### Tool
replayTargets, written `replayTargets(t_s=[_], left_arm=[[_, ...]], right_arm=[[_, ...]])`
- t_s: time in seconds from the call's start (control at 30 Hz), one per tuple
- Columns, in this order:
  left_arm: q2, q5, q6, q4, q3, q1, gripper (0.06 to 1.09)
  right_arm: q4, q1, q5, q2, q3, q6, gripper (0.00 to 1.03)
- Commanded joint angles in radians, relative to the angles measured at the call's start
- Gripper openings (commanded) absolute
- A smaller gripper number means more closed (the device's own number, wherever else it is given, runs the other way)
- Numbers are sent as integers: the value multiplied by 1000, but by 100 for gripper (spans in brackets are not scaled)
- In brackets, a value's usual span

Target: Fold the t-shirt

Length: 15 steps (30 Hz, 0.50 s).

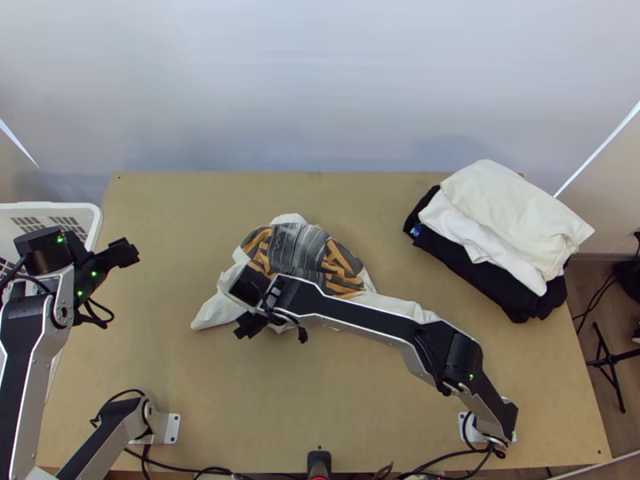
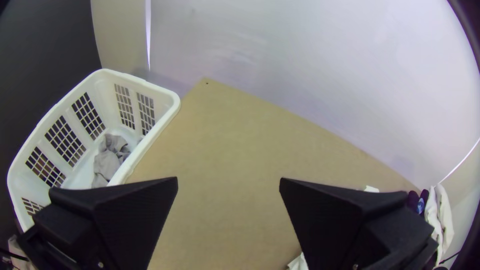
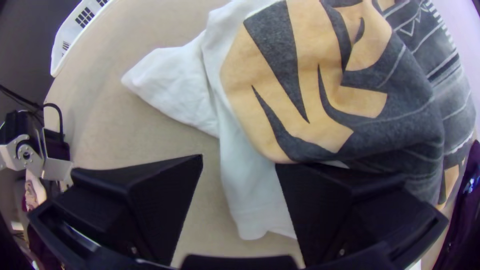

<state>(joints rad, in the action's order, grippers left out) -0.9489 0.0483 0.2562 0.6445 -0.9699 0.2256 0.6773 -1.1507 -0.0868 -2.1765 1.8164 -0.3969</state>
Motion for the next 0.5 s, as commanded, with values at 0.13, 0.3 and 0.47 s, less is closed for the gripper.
replayTargets(t_s=[0.13, 0.3, 0.47], left_arm=[[10, -1, -9, 0, 8, 8, 104], [9, -1, -9, -3, 8, 6, 104], [9, -2, -8, -8, 7, 4, 104]], right_arm=[[-91, 9, -64, 3, -3, 4, 3], [-91, 40, -64, 107, -46, 6, 3], [-90, 106, -62, 267, -140, 6, 3]])
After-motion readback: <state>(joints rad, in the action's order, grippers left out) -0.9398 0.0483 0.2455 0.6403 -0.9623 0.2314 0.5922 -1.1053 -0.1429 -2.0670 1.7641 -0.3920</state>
